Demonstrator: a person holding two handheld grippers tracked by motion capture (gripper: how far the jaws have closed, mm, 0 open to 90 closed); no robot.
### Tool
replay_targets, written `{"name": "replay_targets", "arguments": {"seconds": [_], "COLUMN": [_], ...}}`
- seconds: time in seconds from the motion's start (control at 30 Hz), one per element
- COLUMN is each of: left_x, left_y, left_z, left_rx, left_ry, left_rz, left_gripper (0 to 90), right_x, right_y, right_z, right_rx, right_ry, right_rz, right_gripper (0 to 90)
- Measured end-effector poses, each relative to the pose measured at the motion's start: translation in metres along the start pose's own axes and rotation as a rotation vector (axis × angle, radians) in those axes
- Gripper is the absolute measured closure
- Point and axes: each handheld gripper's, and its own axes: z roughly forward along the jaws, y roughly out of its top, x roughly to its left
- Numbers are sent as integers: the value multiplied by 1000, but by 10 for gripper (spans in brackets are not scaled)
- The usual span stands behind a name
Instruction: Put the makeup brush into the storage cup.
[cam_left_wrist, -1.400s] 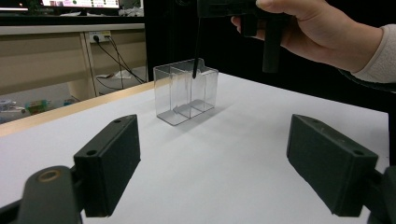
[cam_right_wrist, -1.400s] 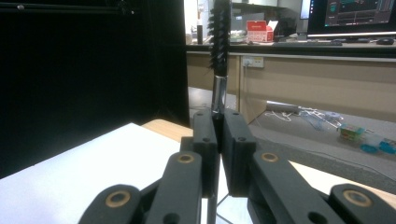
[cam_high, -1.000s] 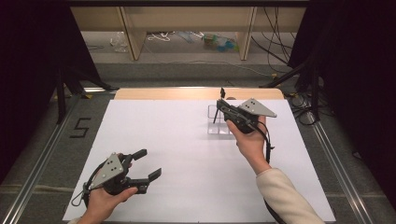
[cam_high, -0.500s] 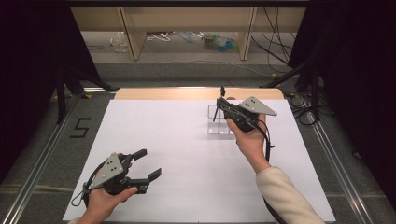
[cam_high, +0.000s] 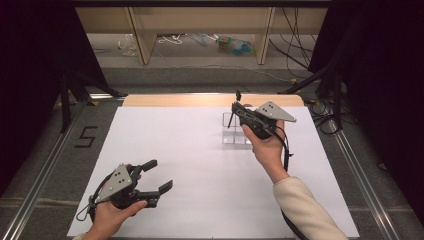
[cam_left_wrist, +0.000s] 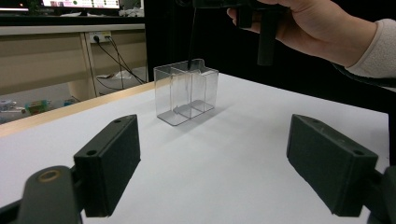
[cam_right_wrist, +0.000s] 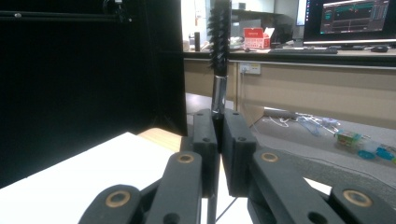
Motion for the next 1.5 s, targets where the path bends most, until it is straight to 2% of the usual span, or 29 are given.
{"name": "replay_targets", "arguments": {"seconds": [1.5], "left_x": [0], "left_y": [0], "left_z": [0], "left_rx": [-3], "left_ry": [-4], "left_rz": [-3], "left_gripper": [175], "right_x": [-6], "right_y": [5], "right_z": [10], "right_rx": [-8], "right_ry": [-19], "right_rz": [6], "right_gripper": [855]}}
